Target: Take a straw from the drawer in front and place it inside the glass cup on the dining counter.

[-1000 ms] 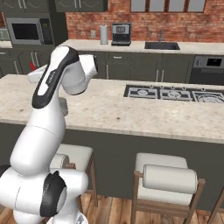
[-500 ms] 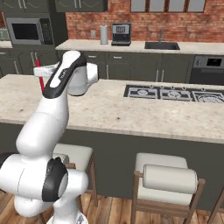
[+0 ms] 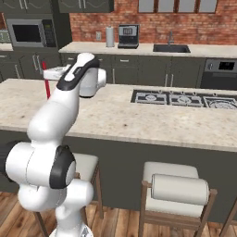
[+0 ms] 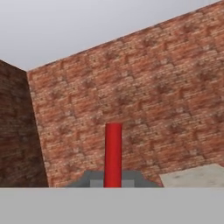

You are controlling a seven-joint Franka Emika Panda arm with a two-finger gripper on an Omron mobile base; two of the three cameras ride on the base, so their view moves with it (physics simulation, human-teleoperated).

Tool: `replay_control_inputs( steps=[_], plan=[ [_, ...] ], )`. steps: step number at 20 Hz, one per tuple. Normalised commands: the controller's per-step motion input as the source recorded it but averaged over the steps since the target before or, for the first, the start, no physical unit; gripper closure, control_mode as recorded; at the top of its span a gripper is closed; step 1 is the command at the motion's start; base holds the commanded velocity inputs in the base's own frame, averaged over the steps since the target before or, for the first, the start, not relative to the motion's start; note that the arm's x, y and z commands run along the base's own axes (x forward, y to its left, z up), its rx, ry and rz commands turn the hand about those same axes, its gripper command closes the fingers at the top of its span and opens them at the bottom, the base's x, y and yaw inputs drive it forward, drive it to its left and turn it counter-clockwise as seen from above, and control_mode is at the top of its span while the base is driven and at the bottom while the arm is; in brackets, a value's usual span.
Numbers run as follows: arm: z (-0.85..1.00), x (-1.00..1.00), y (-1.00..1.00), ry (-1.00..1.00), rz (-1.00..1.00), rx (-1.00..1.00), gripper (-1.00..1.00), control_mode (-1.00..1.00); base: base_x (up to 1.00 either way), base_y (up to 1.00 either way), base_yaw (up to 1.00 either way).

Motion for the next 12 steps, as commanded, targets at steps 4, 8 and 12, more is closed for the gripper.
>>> replay_control_inputs(
  steps=[4,8,12],
  plan=[
    [-0.13,0.30,0.00,-0.23,0.10,0.00,1.00,-1.00,0.00,0.00,0.00],
    [-0.17,0.11,0.00,-0.20,0.06,0.00,1.00,-1.00,0.00,0.00,0.00],
    [-0.23,0.00,0.03,-0.11,0.01,0.01,1.00,-1.00,0.00,0.00,0.00]
  ],
)
